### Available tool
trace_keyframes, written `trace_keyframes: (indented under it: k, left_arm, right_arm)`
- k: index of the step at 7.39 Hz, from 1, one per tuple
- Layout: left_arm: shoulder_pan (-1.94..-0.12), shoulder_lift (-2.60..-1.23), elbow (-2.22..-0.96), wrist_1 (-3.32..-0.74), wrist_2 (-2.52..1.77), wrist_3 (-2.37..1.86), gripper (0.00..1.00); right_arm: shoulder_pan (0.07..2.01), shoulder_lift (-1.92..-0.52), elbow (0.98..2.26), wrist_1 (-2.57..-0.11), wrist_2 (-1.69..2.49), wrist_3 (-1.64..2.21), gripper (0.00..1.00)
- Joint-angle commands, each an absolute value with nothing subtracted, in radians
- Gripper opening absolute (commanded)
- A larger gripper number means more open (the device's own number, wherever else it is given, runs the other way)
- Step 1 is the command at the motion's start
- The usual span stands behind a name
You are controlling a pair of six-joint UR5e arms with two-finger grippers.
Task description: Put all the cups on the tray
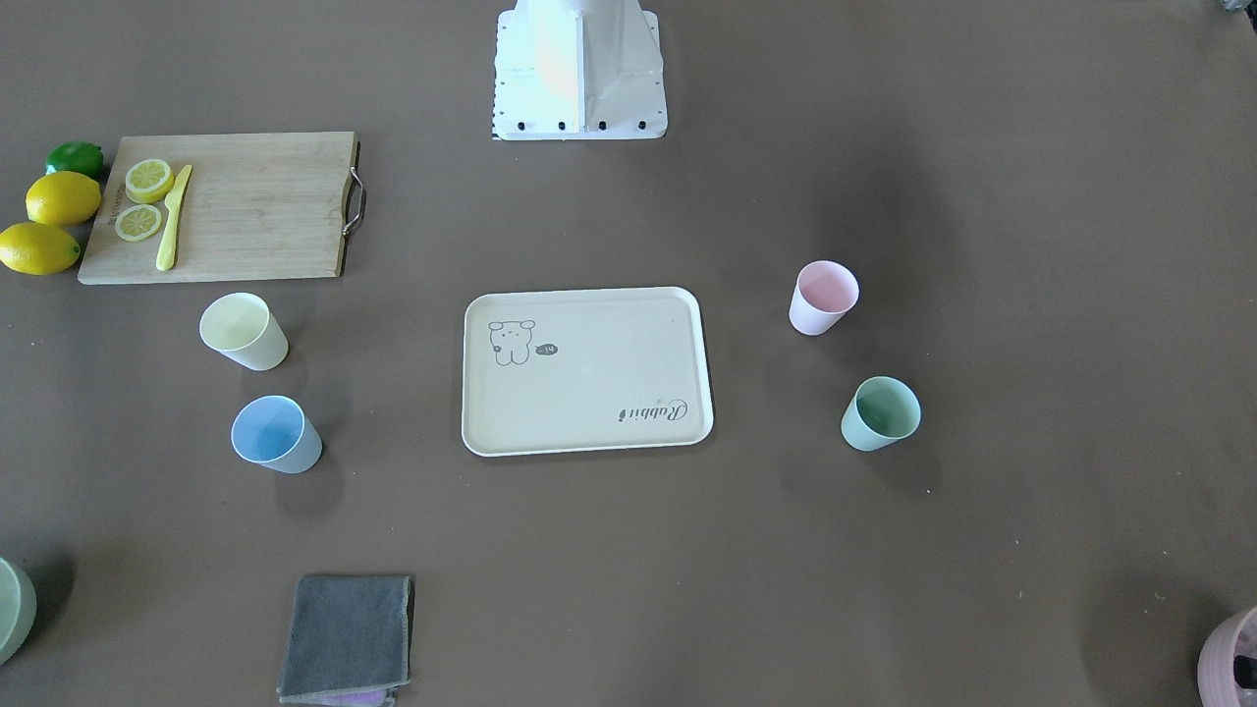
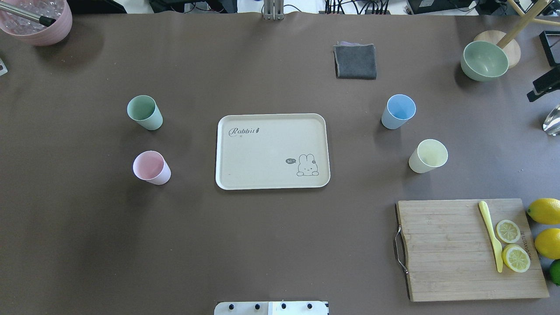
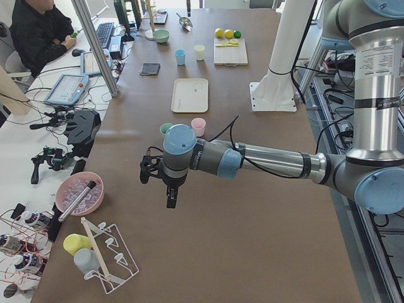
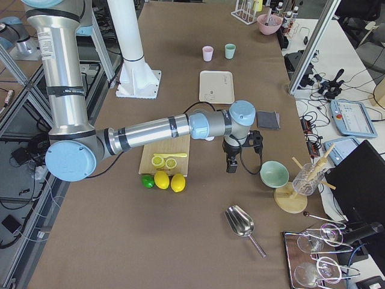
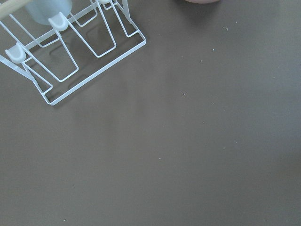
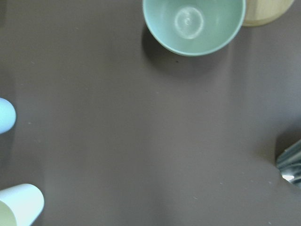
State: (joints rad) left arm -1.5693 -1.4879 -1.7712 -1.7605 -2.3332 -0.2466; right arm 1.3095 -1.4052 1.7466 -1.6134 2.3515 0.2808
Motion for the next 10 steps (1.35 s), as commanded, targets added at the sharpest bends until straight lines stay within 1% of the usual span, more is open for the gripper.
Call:
trace_keyframes:
  k: [1,2,3,5,6,7,8,10]
  left_arm:
    - [-1.559,-1.486,-1.683,-1.915,-2.333,-0.255,0.98]
    - [-1.554,-1.489,-1.674,-1.933,-2.332,-0.297,0.98]
    - [-1.542,-1.496,-1.675,-1.945,-2.324,-0.299,0.97]
    - [-1.522,-1.505,-1.681,-1.985,-2.333,-0.301,0.97]
    - [-1.51,-1.505,-1.681,-1.988,-2.332,-0.298,0.97]
    - [-1.509,-1.493,-1.675,-2.05,-2.332,-0.307,0.98]
    - [-1.509,-1.493,-1.666,-2.083,-2.327,-0.313,0.98]
    - [-1.509,-1.503,-1.664,-2.083,-2.327,-0.314,0.98]
  right_arm:
    - [1.189,-1.399,1.769,-1.419,2.346,0.52,1.0]
    - [1.142,-1.408,1.766,-1.345,2.339,0.61,1.0]
    - [1.103,-1.429,1.767,-1.315,2.332,0.617,1.0]
    - [1.034,-1.529,1.767,-1.165,2.287,0.664,1.0]
    - [0.993,-1.554,1.764,-1.075,2.269,0.767,1.0]
    - [0.945,-1.549,1.767,-1.036,2.214,0.854,1.0]
    - [0.939,-1.536,1.769,-1.035,2.207,0.879,1.0]
    - [0.931,-1.525,1.755,-1.043,2.195,0.88,1.0]
